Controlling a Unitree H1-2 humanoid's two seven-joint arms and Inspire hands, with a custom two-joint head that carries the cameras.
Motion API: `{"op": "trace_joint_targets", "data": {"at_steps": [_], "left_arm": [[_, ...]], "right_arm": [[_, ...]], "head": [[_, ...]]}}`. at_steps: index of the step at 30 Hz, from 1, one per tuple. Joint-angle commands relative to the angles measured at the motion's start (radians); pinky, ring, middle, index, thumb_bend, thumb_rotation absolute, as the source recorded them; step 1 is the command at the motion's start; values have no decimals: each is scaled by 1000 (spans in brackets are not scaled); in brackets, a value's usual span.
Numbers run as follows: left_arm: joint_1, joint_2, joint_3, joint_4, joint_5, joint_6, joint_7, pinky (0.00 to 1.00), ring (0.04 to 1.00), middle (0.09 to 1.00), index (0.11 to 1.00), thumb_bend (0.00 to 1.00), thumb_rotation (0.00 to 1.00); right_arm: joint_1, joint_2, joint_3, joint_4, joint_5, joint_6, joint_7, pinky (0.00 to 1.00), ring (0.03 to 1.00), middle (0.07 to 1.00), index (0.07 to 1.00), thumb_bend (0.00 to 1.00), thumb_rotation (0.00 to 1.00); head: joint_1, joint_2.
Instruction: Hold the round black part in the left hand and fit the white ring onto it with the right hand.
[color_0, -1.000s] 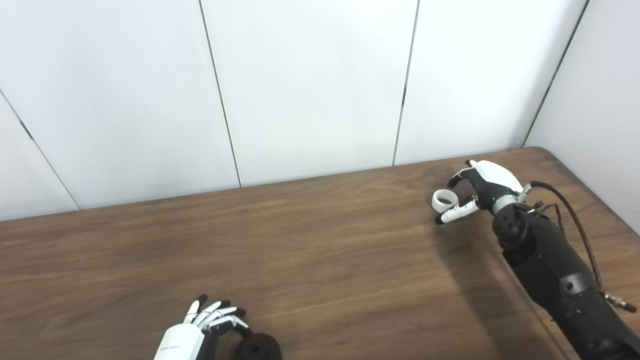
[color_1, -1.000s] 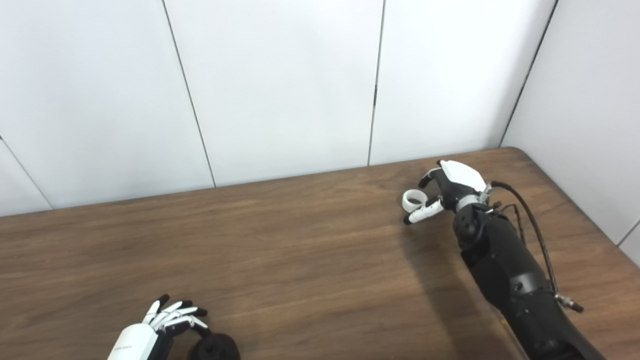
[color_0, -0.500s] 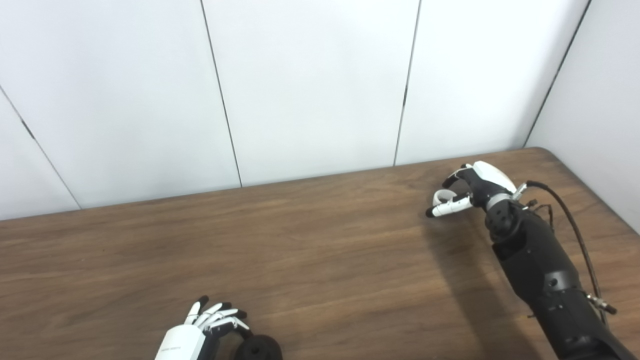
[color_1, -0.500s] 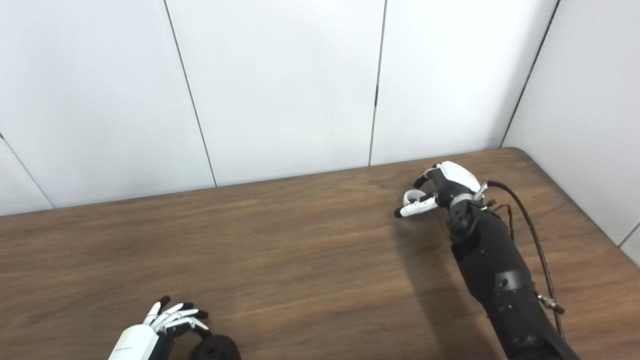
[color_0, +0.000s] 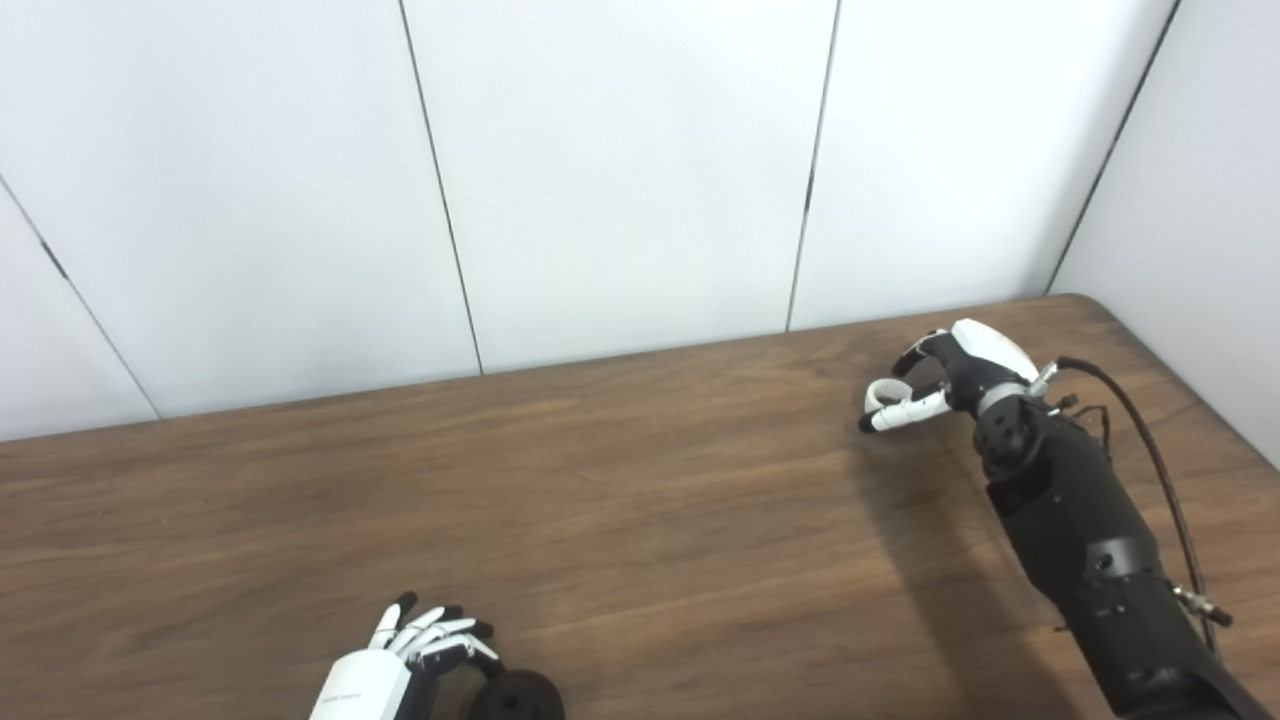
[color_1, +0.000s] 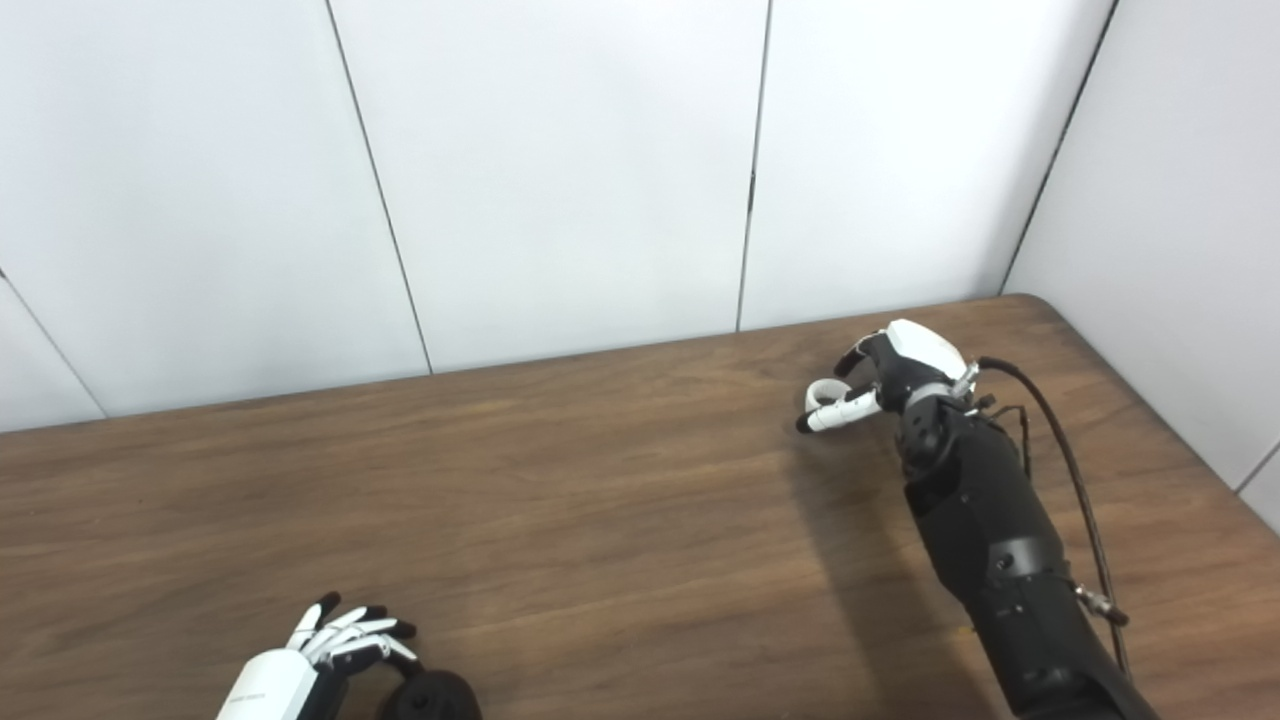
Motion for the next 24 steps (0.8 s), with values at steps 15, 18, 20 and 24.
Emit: {"op": "trace_joint_targets", "data": {"at_steps": [15, 18, 20, 24], "left_arm": [[-1, 8, 7, -24, 11, 5, -6, 1000, 867, 766, 485, 524, 55], [-2, 9, 7, -25, 14, 7, -7, 1000, 868, 767, 485, 524, 55], [-2, 9, 7, -26, 16, 9, -8, 1000, 868, 767, 485, 524, 56], [-2, 10, 7, -27, 11, 7, -9, 1000, 870, 767, 485, 524, 56]], "right_arm": [[-29, -39, 10, -29, -7, 5, -1, 1000, 1000, 959, 683, 817, 323], [-27, -33, 3, -32, -2, 5, -1, 1000, 1000, 959, 680, 812, 308], [-26, -33, 5, -34, 4, 5, -5, 1000, 1000, 956, 671, 803, 297], [-23, -38, 16, -34, 29, 4, -33, 1000, 1000, 940, 550, 625, 199]], "head": [[1, 4], [1, 4], [1, 6], [0, 6]]}}
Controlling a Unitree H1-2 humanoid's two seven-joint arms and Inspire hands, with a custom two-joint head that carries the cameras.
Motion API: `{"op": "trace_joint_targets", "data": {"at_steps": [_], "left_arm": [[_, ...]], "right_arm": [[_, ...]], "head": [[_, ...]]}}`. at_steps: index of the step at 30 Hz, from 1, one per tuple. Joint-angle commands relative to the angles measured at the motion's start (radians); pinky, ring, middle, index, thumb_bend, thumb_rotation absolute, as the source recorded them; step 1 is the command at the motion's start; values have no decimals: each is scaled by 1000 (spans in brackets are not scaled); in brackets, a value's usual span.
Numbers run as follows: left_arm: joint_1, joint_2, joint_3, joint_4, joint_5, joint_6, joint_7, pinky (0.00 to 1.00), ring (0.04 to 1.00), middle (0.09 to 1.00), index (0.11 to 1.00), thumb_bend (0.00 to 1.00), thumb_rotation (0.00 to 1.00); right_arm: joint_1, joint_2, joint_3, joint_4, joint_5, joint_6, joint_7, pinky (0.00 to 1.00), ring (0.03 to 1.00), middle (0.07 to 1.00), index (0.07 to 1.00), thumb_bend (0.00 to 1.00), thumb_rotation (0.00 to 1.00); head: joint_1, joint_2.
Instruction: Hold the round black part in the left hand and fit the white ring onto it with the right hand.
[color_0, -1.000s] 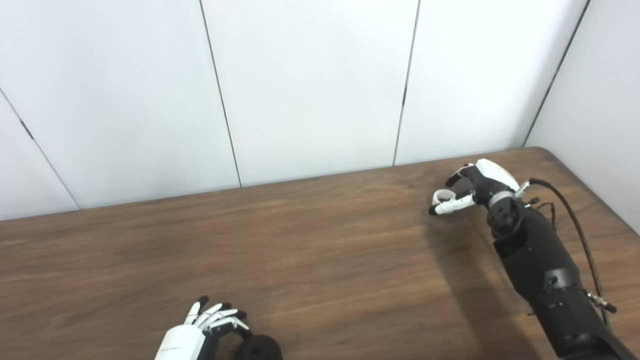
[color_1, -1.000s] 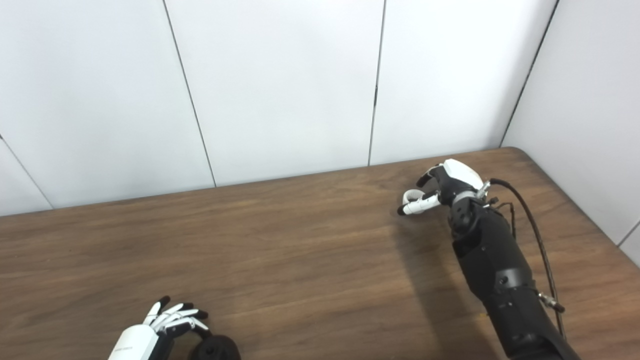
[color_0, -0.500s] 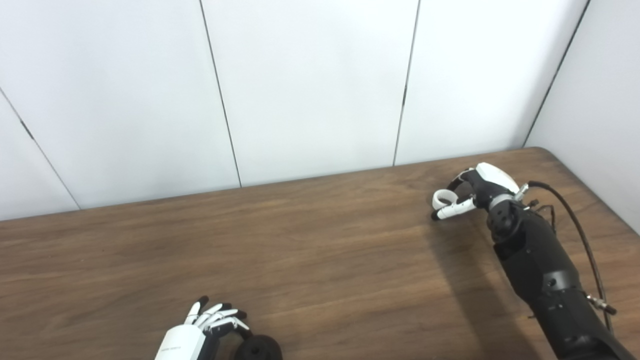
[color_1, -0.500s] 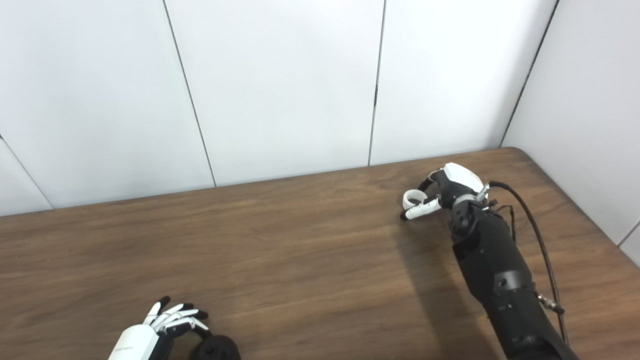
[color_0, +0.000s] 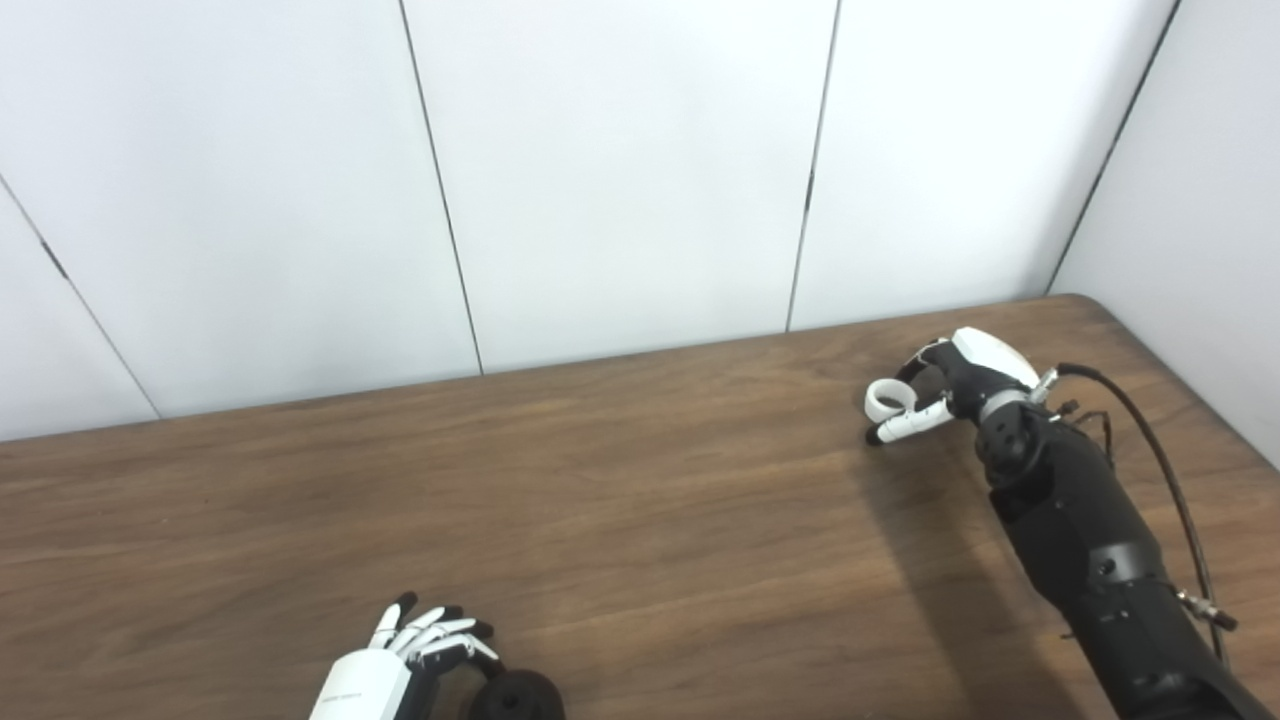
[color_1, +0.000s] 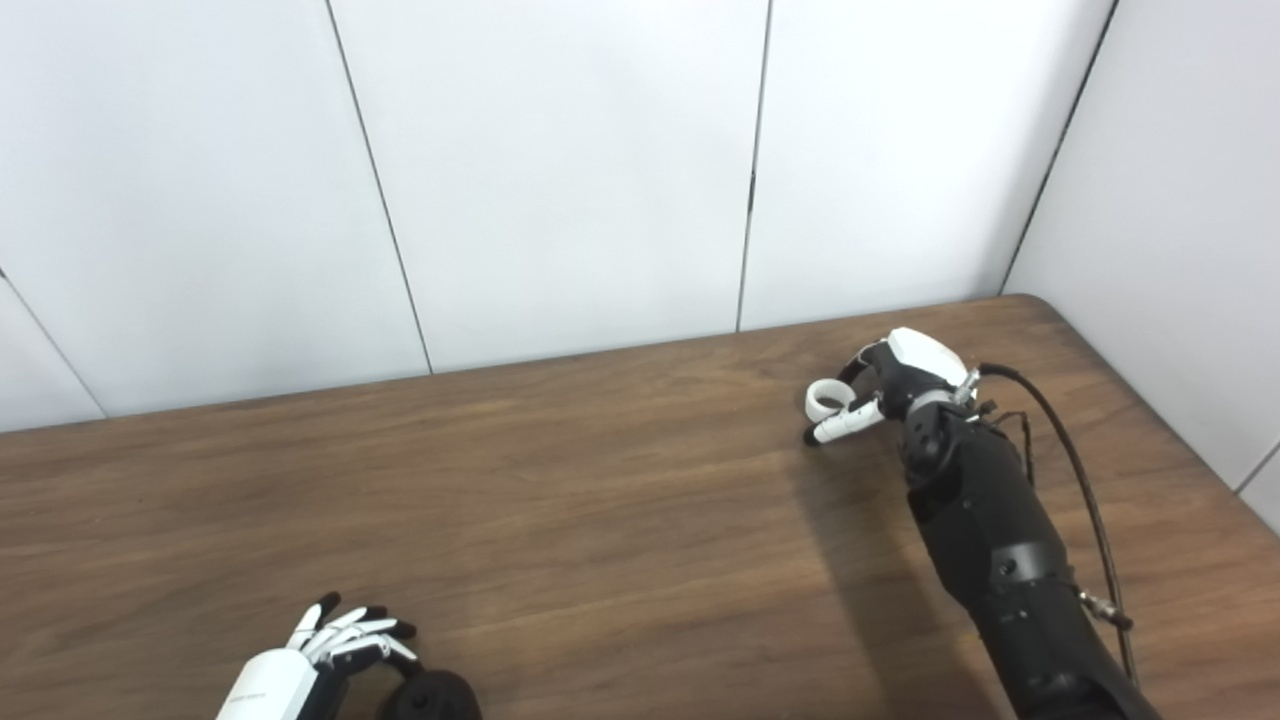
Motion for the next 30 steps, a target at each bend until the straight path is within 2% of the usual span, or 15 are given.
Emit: {"op": "trace_joint_targets", "data": {"at_steps": [1, 3, 9, 21, 26, 30], "left_arm": [[-2, 9, 7, -24, 9, 3, -6, 1000, 870, 767, 485, 524, 55], [-1, 9, 7, -23, 5, 1, -5, 1000, 872, 768, 484, 524, 55], [0, 5, 5, -25, 11, 3, -4, 1000, 868, 765, 484, 524, 55], [1, 6, 1, -22, 17, -6, 5, 1000, 865, 762, 484, 524, 55], [-1, 0, -3, -20, 19, -6, 6, 1000, 863, 761, 484, 524, 55], [-4, -2, -7, -17, 21, -10, 7, 1000, 866, 762, 484, 524, 55]], "right_arm": [[-31, -30, 1, -31, 22, 0, -44, 1000, 1000, 937, 522, 575, 175], [-26, -32, 4, -35, 43, -6, -72, 1000, 1000, 904, 496, 531, 147], [-13, -43, 20, -42, 82, -3, -112, 1000, 998, 861, 489, 517, 135], [16, -68, 51, -54, 141, -16, -158, 1000, 982, 847, 488, 520, 134], [36, -83, 80, -136, 161, -41, -137, 1000, 981, 849, 488, 520, 132], [61, -88, 110, -245, 172, -24, -88, 1000, 971, 850, 487, 520, 134]], "head": [[0, 0], [0, 0], [5, 0], [12, 4], [27, 9], [37, 14]]}}
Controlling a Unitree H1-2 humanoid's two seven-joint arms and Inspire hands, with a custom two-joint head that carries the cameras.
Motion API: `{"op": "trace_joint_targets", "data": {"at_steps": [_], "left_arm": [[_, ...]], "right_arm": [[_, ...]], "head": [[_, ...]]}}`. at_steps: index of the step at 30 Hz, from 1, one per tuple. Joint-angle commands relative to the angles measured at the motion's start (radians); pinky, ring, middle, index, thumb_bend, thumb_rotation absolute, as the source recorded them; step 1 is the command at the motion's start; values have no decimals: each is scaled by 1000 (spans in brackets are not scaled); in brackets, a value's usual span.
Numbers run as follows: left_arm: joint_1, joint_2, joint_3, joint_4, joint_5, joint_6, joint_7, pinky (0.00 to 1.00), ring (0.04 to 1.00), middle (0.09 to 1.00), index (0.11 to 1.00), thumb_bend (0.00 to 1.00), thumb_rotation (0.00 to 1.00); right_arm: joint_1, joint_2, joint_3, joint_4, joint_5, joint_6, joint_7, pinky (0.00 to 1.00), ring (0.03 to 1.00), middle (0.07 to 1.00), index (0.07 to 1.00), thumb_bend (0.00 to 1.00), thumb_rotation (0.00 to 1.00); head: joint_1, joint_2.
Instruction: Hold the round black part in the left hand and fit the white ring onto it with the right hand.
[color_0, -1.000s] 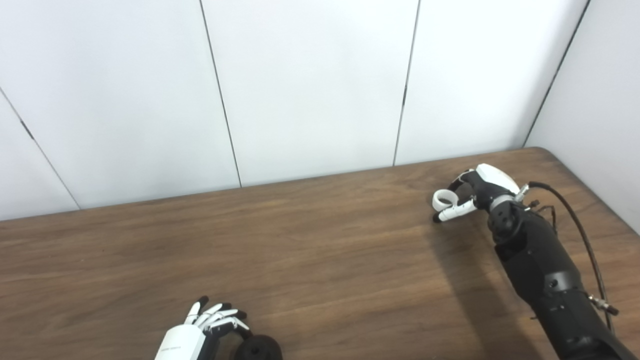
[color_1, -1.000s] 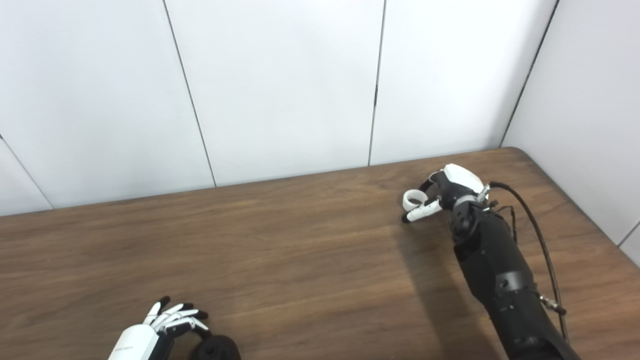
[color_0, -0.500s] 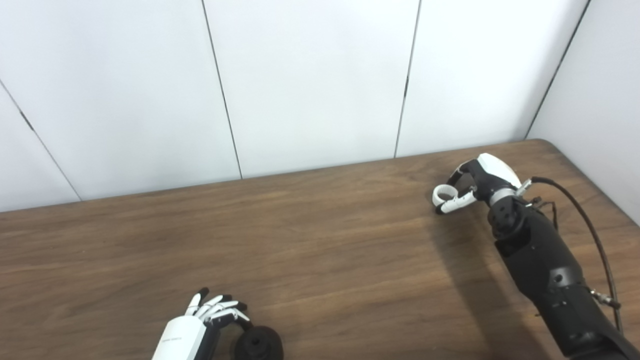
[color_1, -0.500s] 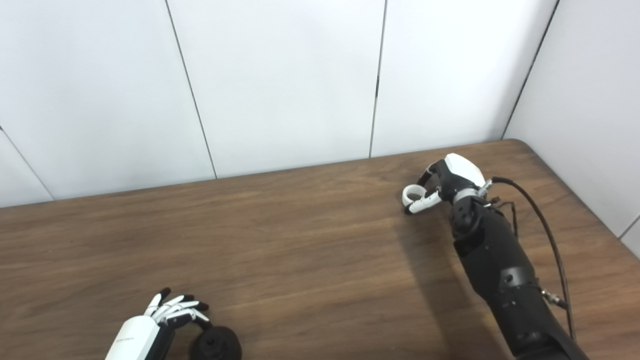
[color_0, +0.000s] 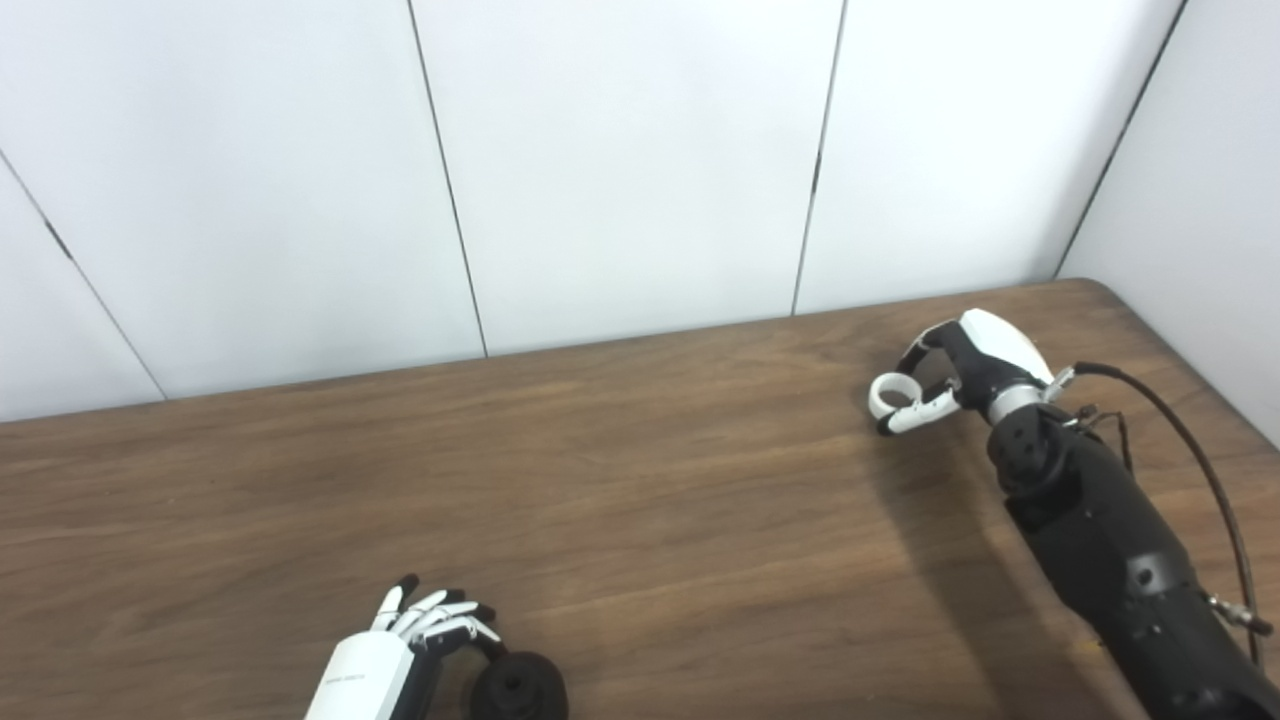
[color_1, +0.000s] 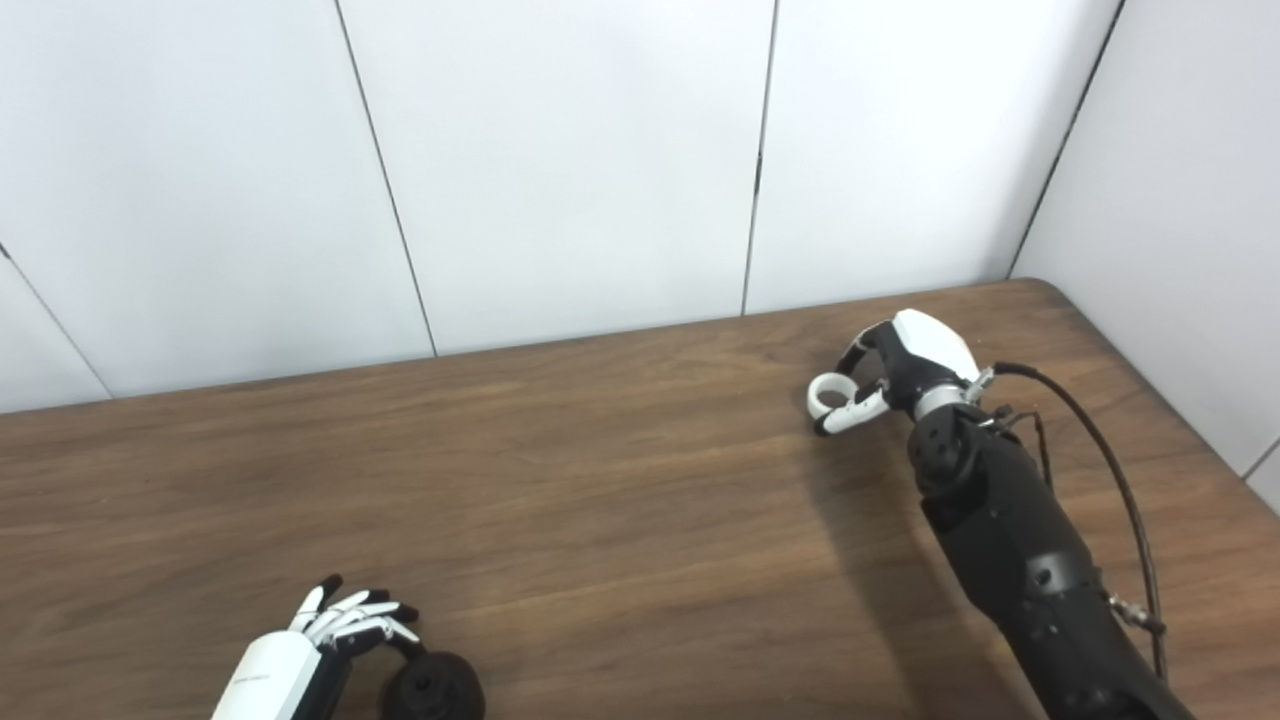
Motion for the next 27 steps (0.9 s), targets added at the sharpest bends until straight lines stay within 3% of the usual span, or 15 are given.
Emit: {"op": "trace_joint_targets", "data": {"at_steps": [1, 6, 24, 27], "left_arm": [[-5, 1, -4, -16, 13, -8, 4, 1000, 866, 762, 484, 524, 55], [-1, -8, -11, -28, 22, 3, -5, 1000, 872, 762, 484, 524, 55], [-18, -58, -43, -23, 69, 49, -21, 1000, 885, 767, 483, 525, 56], [-25, -68, -51, -20, 83, 59, -22, 1000, 886, 766, 483, 525, 56]], "right_arm": [[-19, -27, 10, -86, 3, -10, 19, 1000, 970, 850, 487, 520, 134], [27, -14, 35, -212, 14, -4, 60, 1000, 963, 842, 486, 522, 133], [169, 109, 41, -664, -48, 15, 383, 1000, 971, 858, 484, 523, 138], [177, 104, 53, -703, -41, 7, 396, 1000, 968, 856, 484, 523, 138]], "head": [[9, 3], [46, 18], [168, 79], [198, 95]]}}
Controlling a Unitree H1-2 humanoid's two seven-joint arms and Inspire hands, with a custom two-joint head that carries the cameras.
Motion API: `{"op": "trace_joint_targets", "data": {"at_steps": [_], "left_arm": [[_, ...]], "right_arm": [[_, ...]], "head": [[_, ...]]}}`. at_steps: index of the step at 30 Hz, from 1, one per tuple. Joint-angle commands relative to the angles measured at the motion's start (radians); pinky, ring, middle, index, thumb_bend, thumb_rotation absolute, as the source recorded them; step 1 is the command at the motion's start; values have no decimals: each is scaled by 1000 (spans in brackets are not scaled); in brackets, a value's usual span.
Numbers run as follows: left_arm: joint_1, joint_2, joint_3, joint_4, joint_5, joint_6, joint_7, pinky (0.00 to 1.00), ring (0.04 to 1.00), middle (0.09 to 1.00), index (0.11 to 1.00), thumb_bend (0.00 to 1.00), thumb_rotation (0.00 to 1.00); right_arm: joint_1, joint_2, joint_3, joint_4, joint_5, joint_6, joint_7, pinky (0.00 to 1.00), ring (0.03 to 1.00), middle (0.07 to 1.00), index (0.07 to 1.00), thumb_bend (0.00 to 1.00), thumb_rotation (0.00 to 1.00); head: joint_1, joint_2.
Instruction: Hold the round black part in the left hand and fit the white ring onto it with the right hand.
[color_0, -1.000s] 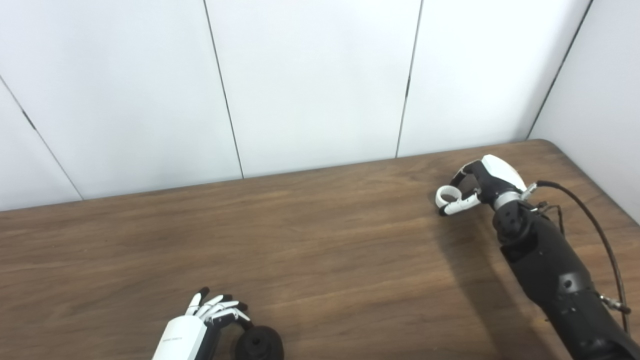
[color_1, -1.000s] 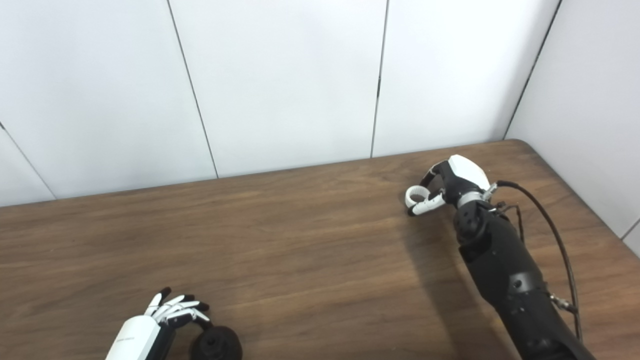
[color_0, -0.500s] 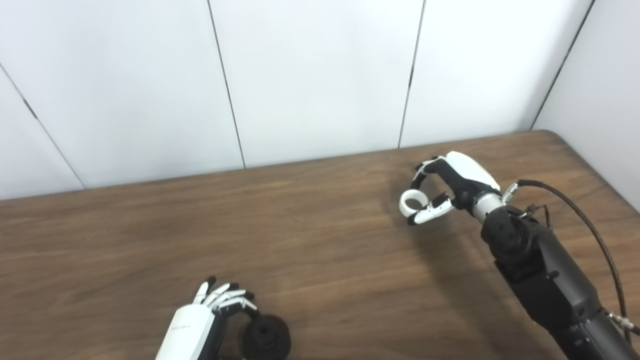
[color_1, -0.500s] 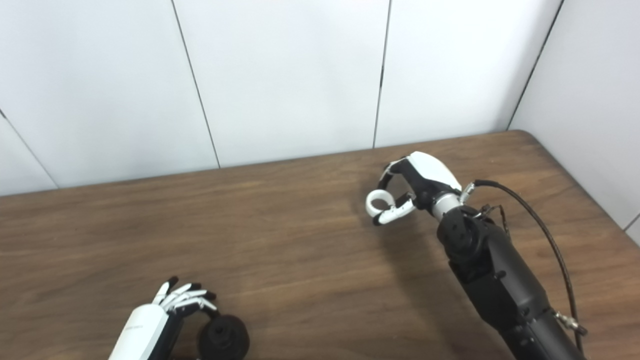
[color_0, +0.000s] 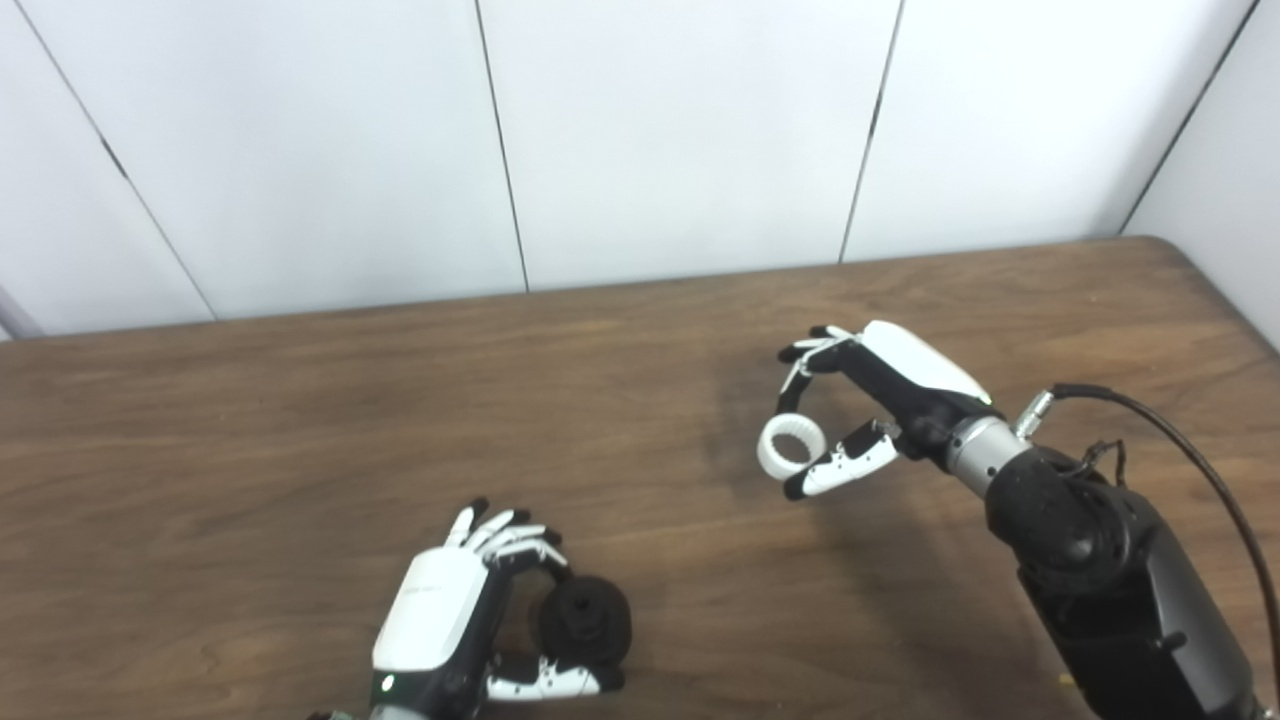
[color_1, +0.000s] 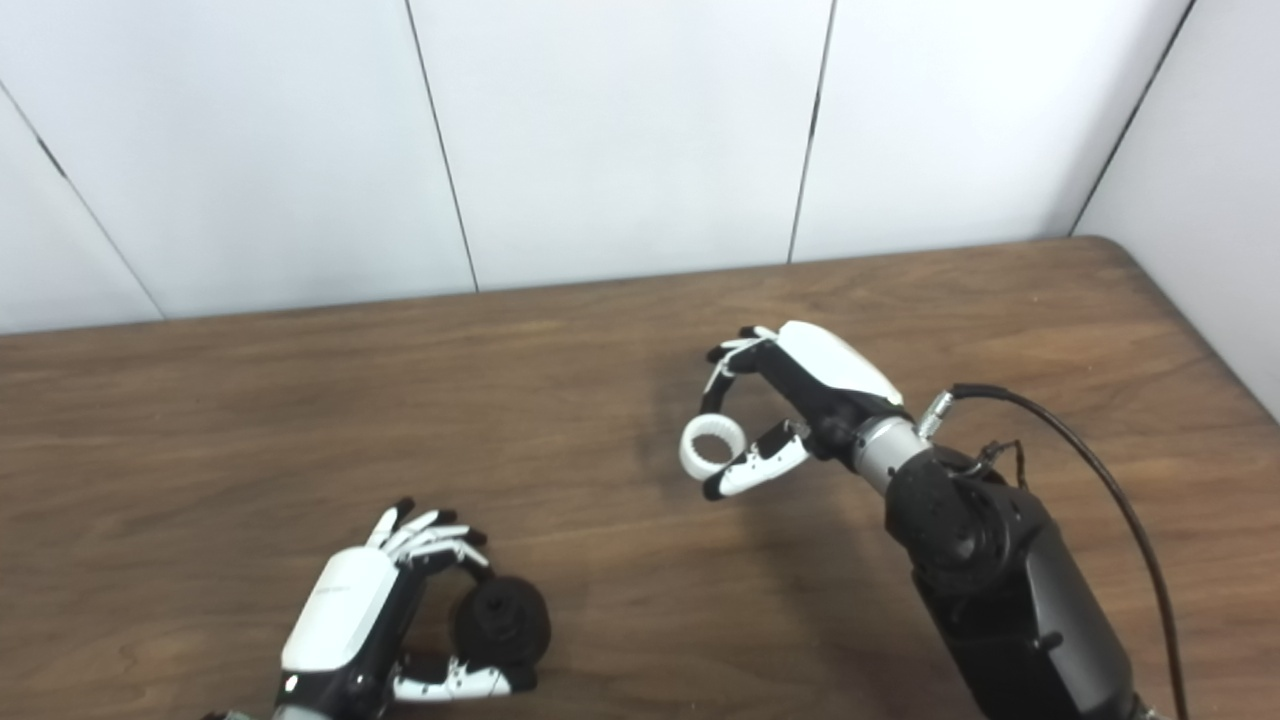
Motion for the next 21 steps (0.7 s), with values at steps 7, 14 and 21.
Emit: {"op": "trace_joint_targets", "data": {"at_steps": [7, 14, 21], "left_arm": [[-28, -21, -35, 5, 58, 13, 9, 1000, 883, 760, 482, 525, 57], [-40, -37, -51, 11, 78, 27, 9, 1000, 886, 764, 483, 525, 58], [-54, -47, -60, 20, 97, 45, 13, 1000, 879, 759, 482, 525, 58]], "right_arm": [[-18, -6, 16, -81, 42, -28, -8, 1000, 975, 849, 483, 523, 140], [-32, -2, 65, -151, 31, -9, 38, 1000, 998, 862, 483, 521, 142], [-45, 28, 87, -201, 18, -1, 87, 1000, 1000, 863, 483, 521, 141]], "head": [[42, 29], [60, 57], [72, 74]]}}
